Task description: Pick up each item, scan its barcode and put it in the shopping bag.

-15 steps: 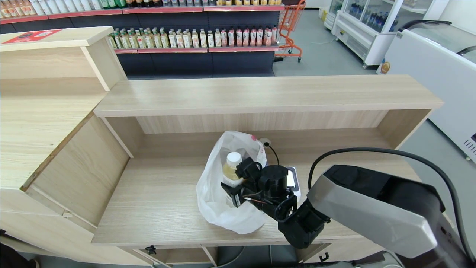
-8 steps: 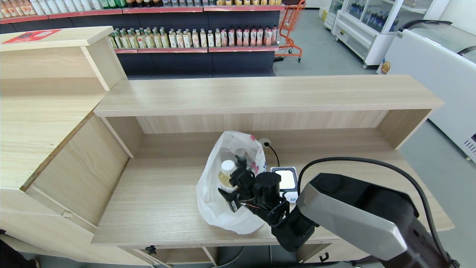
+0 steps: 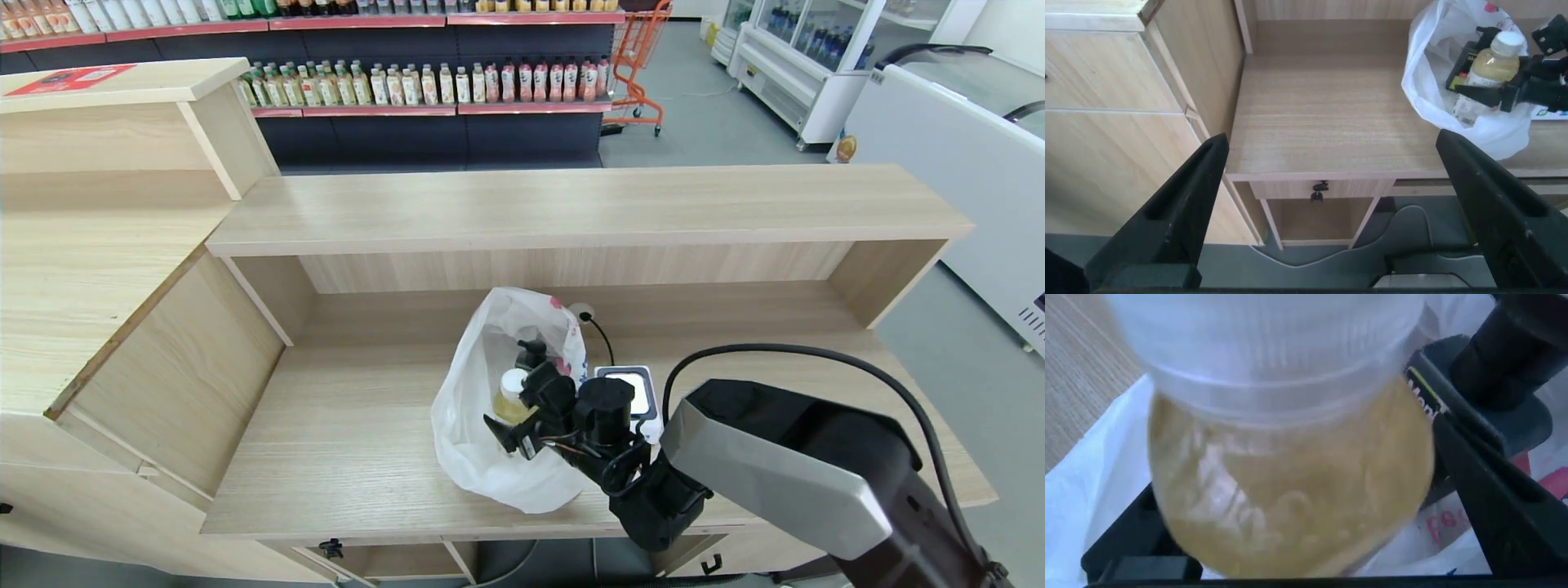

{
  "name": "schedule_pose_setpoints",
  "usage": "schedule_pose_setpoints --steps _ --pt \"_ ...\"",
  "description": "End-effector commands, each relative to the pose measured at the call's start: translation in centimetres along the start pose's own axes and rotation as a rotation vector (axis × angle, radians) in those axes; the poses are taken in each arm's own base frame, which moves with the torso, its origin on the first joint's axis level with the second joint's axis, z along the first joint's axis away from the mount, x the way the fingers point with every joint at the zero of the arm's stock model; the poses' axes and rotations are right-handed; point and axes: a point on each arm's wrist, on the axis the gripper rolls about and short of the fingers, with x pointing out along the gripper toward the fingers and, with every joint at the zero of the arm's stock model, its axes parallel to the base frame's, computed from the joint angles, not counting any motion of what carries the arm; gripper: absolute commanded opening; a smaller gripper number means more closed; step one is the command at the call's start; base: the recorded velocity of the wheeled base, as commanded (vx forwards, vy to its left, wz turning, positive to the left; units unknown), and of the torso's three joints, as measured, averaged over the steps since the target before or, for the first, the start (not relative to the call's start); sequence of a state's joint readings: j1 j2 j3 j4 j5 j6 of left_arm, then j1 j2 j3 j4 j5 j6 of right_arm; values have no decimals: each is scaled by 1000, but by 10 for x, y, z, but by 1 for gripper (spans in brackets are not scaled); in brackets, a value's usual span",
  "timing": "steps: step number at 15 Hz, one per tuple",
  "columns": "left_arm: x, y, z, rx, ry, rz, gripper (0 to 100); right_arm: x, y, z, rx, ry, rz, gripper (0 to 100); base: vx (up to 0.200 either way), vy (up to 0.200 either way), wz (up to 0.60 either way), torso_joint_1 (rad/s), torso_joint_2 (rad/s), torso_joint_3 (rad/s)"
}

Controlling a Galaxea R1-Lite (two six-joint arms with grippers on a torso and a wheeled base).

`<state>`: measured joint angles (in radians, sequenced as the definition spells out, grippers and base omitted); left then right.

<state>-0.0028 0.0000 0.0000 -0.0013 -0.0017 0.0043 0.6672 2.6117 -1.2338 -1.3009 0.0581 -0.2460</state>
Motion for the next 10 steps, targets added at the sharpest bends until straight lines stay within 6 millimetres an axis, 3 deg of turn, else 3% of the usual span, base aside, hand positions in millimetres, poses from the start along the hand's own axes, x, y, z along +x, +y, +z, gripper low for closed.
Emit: schedule_pose_setpoints --steps 1,2,4,7,9,10 --pt "0 0 0 0 1 0 100 -28 -6 52 116 -42 5 100 0 0 0 0 0 0" --pt "0 0 0 0 1 0 100 -41 -8 68 166 -46 7 100 0 0 0 0 0 0" --pt "0 0 0 0 1 0 100 -84 -18 97 283 -14 -4 100 0 0 0 0 0 0" --pt "0 0 0 0 1 0 100 -153 -62 106 396 64 -124 100 0 0 0 0 0 0" --pt "0 0 0 0 1 0 100 -204 -97 130 435 53 -250 100 0 0 0 0 0 0" --pt "0 0 0 0 1 0 100 -226 -104 142 425 55 -296 100 0 0 0 0 0 0"
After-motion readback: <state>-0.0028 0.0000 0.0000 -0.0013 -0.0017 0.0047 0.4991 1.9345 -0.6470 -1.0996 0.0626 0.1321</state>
